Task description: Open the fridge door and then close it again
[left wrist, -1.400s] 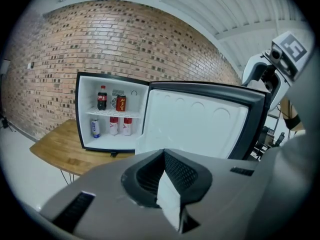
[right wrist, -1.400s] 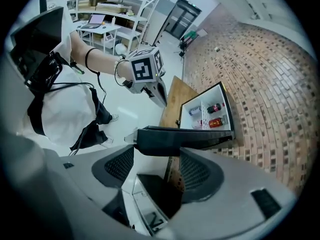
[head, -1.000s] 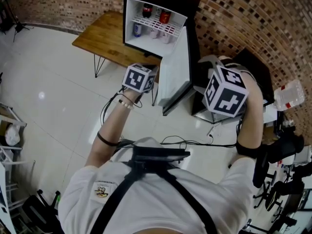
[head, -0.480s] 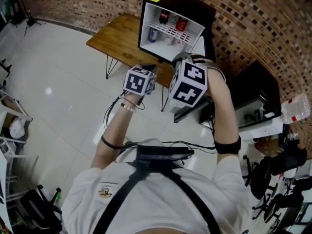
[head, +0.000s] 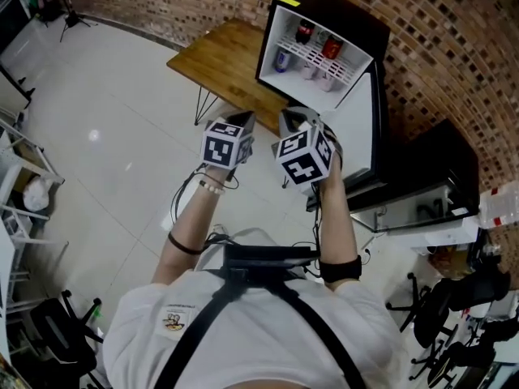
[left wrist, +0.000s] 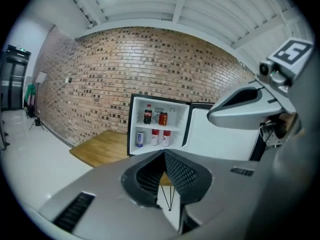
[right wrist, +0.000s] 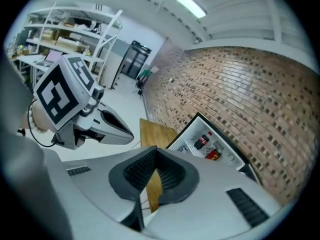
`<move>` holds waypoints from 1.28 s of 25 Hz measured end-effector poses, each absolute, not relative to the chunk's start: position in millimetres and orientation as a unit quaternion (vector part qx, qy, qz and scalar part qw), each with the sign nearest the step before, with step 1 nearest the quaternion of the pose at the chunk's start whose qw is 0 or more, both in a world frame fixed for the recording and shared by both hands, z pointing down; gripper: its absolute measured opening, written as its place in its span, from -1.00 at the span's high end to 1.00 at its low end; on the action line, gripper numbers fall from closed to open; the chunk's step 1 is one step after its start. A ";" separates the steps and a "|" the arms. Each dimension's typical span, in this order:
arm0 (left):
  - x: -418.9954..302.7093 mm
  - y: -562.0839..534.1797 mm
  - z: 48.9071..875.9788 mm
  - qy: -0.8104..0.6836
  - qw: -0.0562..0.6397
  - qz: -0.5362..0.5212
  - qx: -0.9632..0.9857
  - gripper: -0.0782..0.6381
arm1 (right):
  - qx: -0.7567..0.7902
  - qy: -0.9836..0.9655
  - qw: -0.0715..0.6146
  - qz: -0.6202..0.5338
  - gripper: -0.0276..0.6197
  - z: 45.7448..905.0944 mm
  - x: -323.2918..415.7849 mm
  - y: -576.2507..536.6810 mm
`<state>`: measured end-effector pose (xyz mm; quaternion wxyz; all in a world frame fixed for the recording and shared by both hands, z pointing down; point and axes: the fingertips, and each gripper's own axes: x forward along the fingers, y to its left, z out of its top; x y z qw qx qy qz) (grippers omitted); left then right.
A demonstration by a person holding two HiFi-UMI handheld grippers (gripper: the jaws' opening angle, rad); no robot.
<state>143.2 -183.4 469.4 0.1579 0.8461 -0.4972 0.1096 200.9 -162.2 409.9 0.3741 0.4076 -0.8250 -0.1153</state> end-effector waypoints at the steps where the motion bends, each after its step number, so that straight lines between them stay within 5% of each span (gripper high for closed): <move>1: 136.6 -183.0 473.0 -0.502 0.161 0.108 0.843 0.78 | 0.412 -0.835 0.352 -0.095 0.85 417.3 200.1 -164.1; 17: 100.6 -161.3 515.2 -0.547 0.192 0.068 0.812 0.78 | 0.442 -0.872 0.125 0.169 0.85 515.3 209.4 -167.7; 32: 113.5 -158.7 520.4 -0.547 0.191 0.066 0.812 0.78 | 0.440 -0.875 0.140 0.146 0.85 518.2 214.1 -156.9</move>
